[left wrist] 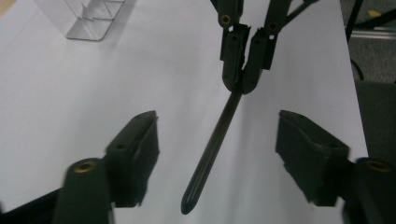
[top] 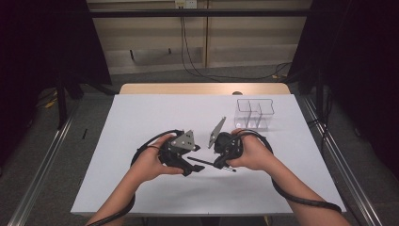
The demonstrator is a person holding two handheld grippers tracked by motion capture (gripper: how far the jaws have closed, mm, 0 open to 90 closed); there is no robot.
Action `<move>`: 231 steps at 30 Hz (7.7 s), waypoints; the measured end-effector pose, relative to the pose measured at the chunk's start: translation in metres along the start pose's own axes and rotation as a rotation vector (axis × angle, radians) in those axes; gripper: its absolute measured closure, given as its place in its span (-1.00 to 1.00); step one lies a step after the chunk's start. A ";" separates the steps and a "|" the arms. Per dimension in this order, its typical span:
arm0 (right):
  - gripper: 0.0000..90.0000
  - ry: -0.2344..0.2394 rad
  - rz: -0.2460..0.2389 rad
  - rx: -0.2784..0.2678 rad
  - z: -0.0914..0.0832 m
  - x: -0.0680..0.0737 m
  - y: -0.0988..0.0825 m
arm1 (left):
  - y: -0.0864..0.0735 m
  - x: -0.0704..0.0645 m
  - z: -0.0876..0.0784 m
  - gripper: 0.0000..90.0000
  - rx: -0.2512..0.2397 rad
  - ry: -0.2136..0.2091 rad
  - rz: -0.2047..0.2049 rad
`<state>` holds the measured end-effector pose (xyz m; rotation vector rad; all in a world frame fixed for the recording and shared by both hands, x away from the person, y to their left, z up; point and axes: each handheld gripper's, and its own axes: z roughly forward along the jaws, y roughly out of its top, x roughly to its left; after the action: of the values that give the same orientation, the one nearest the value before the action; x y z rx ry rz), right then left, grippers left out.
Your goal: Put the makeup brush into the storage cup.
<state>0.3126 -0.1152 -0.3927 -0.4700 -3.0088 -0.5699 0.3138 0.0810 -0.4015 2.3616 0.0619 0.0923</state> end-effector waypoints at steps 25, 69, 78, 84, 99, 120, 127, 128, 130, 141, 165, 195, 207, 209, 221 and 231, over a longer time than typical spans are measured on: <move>0.87 0.034 -0.033 -0.036 -0.009 0.001 0.004 | -0.002 0.001 0.009 0.78 0.153 -0.056 0.088; -0.59 0.080 0.118 -0.554 -0.015 -0.014 -0.033 | -0.013 -0.004 0.003 0.87 0.090 -0.049 0.004; -0.70 0.055 0.121 -0.642 -0.011 -0.012 -0.045 | -0.016 -0.003 0.000 0.87 0.066 -0.045 -0.018; -0.72 0.042 0.136 -0.703 -0.010 -0.012 -0.053 | -0.020 -0.003 -0.002 0.87 0.036 -0.041 -0.043; -0.74 0.028 0.167 -0.796 -0.006 -0.015 -0.060 | -0.032 -0.002 -0.009 0.87 -0.099 -0.012 -0.135; -0.77 0.012 0.169 -0.874 -0.006 -0.012 -0.057 | -0.042 -0.001 -0.012 0.87 -0.264 0.026 -0.240; -0.74 -0.005 0.173 -0.892 -0.007 -0.012 -0.057 | -0.039 -0.003 -0.008 0.87 -0.293 0.030 -0.249; -0.74 -0.004 0.175 -0.896 -0.007 -0.012 -0.057 | -0.039 -0.002 -0.007 0.87 -0.299 0.030 -0.255; -0.68 -0.014 0.175 -0.904 -0.008 -0.012 -0.058 | -0.039 -0.002 -0.006 0.87 -0.311 0.035 -0.260; -0.44 -0.046 0.176 -0.907 -0.008 -0.014 -0.060 | -0.037 -0.001 -0.002 0.87 -0.346 0.041 -0.278; 0.37 0.011 0.210 -0.937 -0.003 -0.015 -0.056 | -0.034 -0.001 0.006 0.87 -0.406 0.038 -0.300; 0.82 0.085 0.280 -0.988 -0.005 -0.020 -0.060 | -0.031 -0.001 0.019 0.86 -0.443 0.003 -0.333; 0.87 0.111 0.296 -0.993 -0.002 -0.022 -0.059 | -0.029 0.000 0.026 0.86 -0.434 0.001 -0.341; 0.87 0.107 0.295 -0.995 -0.002 -0.022 -0.058 | -0.028 0.000 0.027 0.86 -0.438 0.002 -0.345; 0.87 0.080 0.296 -1.011 -0.001 -0.020 -0.055 | -0.028 0.000 0.032 0.84 -0.462 -0.001 -0.363; 0.88 0.071 0.299 -1.019 0.000 -0.021 -0.055 | -0.028 0.000 0.034 0.82 -0.473 -0.004 -0.375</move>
<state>0.3160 -0.1698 -0.4143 -0.8568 -2.2716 -1.9814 0.3165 0.0769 -0.4451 1.8435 0.4306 -0.0737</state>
